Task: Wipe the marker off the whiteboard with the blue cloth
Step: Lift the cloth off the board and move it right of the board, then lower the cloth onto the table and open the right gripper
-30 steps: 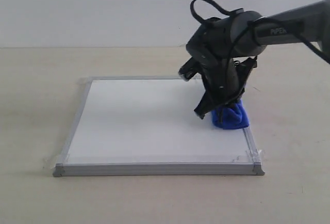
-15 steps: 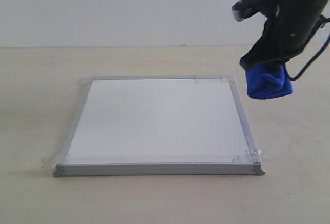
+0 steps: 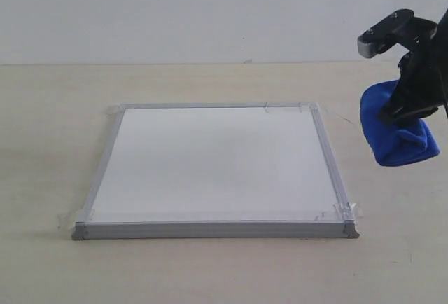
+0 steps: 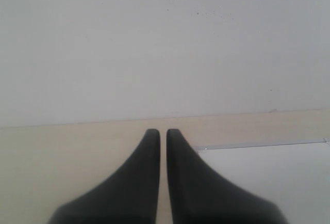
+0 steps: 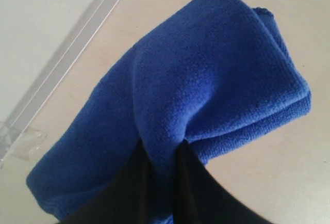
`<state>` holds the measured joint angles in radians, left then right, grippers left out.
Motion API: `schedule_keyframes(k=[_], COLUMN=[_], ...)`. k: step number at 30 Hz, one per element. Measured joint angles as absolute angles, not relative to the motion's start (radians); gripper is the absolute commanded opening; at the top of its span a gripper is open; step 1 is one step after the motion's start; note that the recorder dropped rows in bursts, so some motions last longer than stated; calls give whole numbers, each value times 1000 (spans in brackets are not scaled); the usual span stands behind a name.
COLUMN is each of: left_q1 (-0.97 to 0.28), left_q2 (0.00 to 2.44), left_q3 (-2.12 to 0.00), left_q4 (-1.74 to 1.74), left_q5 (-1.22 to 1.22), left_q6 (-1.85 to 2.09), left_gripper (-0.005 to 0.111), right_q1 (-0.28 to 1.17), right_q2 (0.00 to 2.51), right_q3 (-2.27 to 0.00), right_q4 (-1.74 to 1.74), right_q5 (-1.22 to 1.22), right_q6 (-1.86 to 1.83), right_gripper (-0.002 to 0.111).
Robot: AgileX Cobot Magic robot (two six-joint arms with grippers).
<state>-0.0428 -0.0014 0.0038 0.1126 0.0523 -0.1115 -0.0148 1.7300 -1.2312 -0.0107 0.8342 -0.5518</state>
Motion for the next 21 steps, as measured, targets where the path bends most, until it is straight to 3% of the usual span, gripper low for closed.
schedule_keyframes(k=[7,21], left_q1=[-43,-43], left_q2=[-1,-1], left_q3=[4,4], left_q4=[113,113], left_q5=[52,52], left_q6=[-111,-111], left_gripper=[4,4], right_q1=[-25,-25], right_q2=[1799,1945], right_q3=[-1222,-1221], right_q4=[166,192], right_q5=[757,677], right_q6=[-723,-795], right_gripper=[0,0])
